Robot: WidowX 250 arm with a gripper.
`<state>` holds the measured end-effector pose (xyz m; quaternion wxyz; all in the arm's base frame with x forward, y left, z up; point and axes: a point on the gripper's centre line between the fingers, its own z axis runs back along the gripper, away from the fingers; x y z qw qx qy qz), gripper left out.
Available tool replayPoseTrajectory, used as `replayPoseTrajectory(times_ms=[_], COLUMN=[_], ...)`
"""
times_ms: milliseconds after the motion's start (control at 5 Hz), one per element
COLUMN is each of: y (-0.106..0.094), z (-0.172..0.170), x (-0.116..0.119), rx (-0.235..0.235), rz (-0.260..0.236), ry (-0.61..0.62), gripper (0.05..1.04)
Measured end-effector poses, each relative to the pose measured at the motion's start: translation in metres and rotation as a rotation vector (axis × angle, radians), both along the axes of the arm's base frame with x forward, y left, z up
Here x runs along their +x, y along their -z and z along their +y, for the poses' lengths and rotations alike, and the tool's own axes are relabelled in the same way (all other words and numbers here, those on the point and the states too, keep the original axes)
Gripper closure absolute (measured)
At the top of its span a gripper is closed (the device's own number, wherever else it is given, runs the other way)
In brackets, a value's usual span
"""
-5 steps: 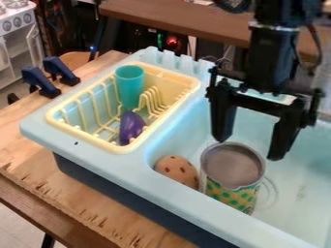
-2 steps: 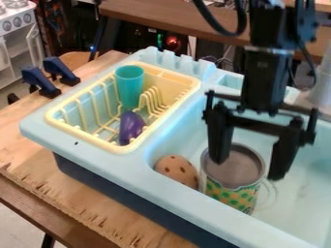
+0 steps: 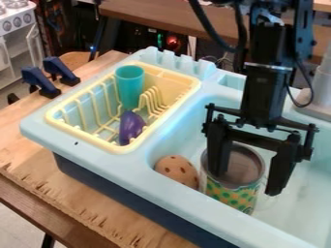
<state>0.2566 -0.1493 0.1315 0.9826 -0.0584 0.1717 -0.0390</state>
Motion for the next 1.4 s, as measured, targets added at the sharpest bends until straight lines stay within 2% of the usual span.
replayPoseTrajectory(times_ms=[200,400,1000,1400], y=[0.002,0.003,0.004,0.002], z=[0.002,0.005,0.008,0.006], x=[0.007,0.023,0.066,0.069], rx=[-0.007,0.002,0.055,0.062], rz=[-0.004,-0.028,-0.055,-0.068], ry=[-0.005,-0.017,0.029,0.039], gripper=[0.081,0.081,0.081,0.081])
